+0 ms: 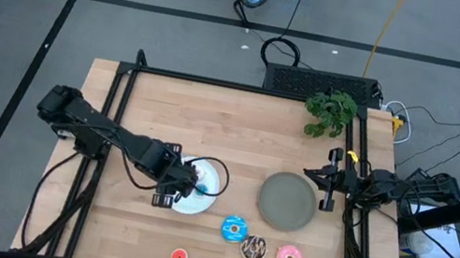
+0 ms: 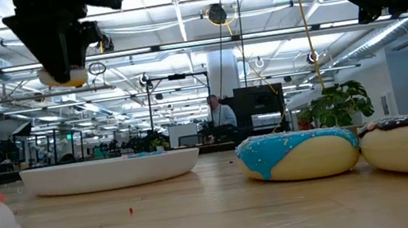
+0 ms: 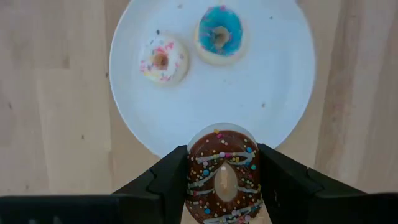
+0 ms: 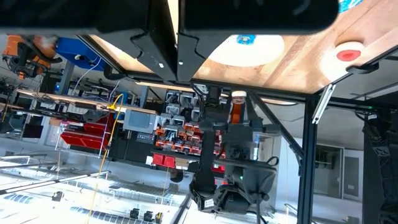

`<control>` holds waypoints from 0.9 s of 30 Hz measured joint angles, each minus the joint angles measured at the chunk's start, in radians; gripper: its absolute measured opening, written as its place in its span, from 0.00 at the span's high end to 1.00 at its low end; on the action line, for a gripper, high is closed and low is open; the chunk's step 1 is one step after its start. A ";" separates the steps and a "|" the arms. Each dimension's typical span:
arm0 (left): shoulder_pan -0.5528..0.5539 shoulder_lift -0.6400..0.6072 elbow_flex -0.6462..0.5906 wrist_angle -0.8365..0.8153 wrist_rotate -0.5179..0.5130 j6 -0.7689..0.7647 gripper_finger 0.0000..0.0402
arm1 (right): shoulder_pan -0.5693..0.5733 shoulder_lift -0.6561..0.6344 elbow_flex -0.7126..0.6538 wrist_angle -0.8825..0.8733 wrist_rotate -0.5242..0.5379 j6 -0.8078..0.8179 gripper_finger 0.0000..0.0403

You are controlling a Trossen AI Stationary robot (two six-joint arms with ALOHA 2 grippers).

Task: Pick & Place donuts
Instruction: Put the small brown donut on the white plate

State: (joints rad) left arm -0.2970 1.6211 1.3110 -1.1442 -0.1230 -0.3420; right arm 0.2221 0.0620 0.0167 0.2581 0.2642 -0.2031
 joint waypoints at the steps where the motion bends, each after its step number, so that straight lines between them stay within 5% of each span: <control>1: 0.002 0.001 -0.004 -0.001 0.000 0.000 0.55 | 0.000 0.000 0.000 0.000 0.000 0.000 1.00; 27: 0.042 0.001 -0.314 0.457 0.035 0.016 0.55 | 0.000 0.000 0.000 0.004 0.000 0.000 1.00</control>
State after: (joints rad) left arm -0.2554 1.6218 0.9974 -0.6877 -0.0879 -0.3260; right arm 0.2218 0.0620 0.0166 0.2619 0.2642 -0.2031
